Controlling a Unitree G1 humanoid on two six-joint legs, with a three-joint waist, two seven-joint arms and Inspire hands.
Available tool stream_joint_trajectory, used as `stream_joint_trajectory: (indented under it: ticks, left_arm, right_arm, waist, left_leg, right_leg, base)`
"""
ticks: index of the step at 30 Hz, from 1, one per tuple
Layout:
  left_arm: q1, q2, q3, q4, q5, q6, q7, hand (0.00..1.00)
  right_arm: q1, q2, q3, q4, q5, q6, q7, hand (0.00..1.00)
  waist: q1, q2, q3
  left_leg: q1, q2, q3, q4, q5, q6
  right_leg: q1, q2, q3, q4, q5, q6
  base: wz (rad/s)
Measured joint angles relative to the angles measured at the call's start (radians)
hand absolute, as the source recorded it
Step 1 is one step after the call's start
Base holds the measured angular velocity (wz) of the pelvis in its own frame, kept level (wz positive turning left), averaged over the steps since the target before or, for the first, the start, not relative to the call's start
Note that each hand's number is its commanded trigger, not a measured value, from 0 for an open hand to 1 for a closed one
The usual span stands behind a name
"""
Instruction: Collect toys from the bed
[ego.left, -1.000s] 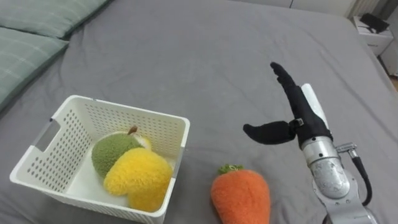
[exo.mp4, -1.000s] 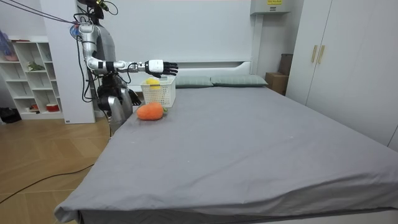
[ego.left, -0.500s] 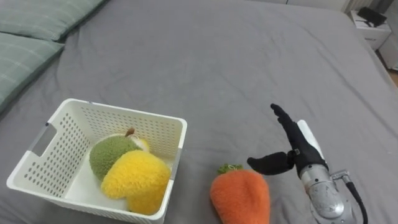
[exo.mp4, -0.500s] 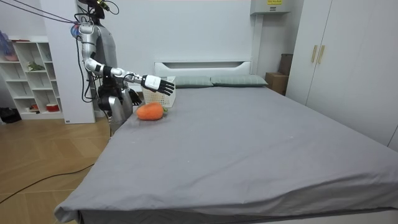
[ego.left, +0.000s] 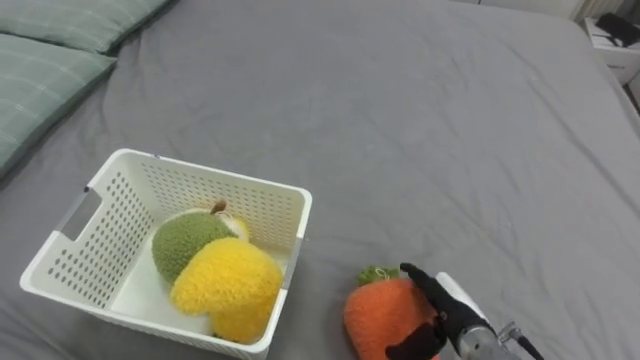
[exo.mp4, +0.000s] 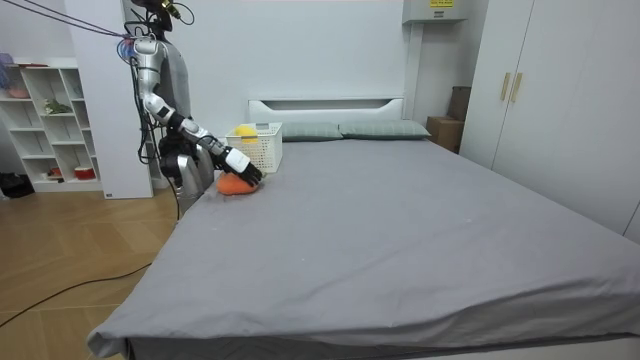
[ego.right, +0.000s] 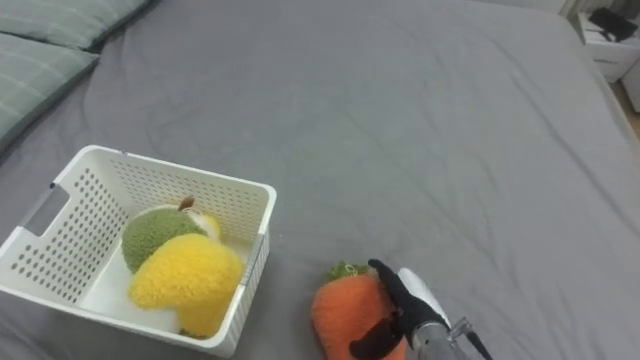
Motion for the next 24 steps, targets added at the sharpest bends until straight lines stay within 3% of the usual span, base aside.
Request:
stream_joint_trajectory:
  ticks: [4,6,11,12,13,14,15,24]
  left_arm:
    - [0.000,0.001,-0.001,-0.001,0.002,0.001,-0.007,0.00]
    - [0.000,0.002,-0.001,-0.001,0.001,0.001,-0.016,0.00]
    - [0.002,0.002,-0.001,-0.002,0.001,0.004,-0.026,0.00]
    - [0.002,0.002,-0.001,-0.002,0.001,0.004,-0.026,0.00]
    - [0.002,0.001,-0.002,-0.002,0.001,0.004,-0.026,0.00]
    - [0.002,0.001,-0.002,-0.002,0.001,0.004,-0.026,0.00]
    - [0.002,0.001,-0.001,-0.002,0.001,0.004,-0.026,0.00]
    - [0.001,0.001,-0.001,0.001,0.000,0.002,-0.025,0.00]
  right_arm:
    - [-0.031,0.000,0.004,0.048,0.003,0.007,0.036,0.00]
    - [-0.037,0.001,0.005,0.072,0.004,0.008,0.050,0.00]
    - [-0.054,0.001,0.009,0.117,0.003,0.009,0.056,0.00]
    - [-0.057,0.002,0.009,0.127,0.003,0.008,0.056,0.50]
    - [-0.061,0.004,0.009,0.140,0.003,0.007,0.056,0.57]
    - [-0.064,0.005,0.008,0.148,0.003,0.006,0.056,0.89]
    - [-0.070,0.007,0.008,0.157,0.003,0.005,0.056,1.00]
    - [-0.091,0.013,0.002,0.198,0.004,0.006,0.047,1.00]
  waist:
    - [-0.001,-0.008,0.0003]
    - [-0.001,-0.016,-0.0041]
    - [0.002,-0.016,-0.0019]
    - [0.002,-0.017,-0.0019]
    - [0.001,-0.017,-0.0019]
    - [0.001,-0.017,-0.0019]
    - [0.001,-0.017,-0.0019]
    - [0.003,-0.018,-0.0022]
  left_leg:
    - [0.003,-0.004,-0.011,0.002,-0.001,0.002]
    - [0.005,-0.006,-0.018,0.003,-0.002,0.003]
    - [0.010,-0.006,-0.027,0.029,-0.019,0.006]
    - [0.010,-0.006,-0.028,0.031,-0.020,0.007]
    - [0.010,-0.006,-0.028,0.031,-0.020,0.007]
    - [0.010,-0.006,-0.028,0.031,-0.021,0.007]
    - [0.010,-0.006,-0.028,0.031,-0.022,0.007]
    - [0.012,-0.006,-0.032,0.032,-0.023,0.007]
  right_leg:
    - [0.010,0.001,-0.011,-0.005,-0.002,0.002]
    - [0.019,0.001,-0.019,-0.014,-0.002,0.003]
    - [0.040,0.002,-0.025,-0.016,-0.004,0.007]
    - [0.041,0.001,-0.025,-0.016,-0.004,0.007]
    - [0.041,0.001,-0.025,-0.015,-0.003,0.008]
    - [0.042,0.001,-0.025,-0.015,-0.003,0.008]
    - [0.042,0.002,-0.025,-0.014,-0.003,0.008]
    - [0.045,0.002,-0.027,-0.013,-0.003,0.008]
  base:
    - [0.07]
    - [0.15]
    - [0.04]
    - [0.00]
    - [0.00]
    - [0.00]
    - [0.00]
    - [0.00]
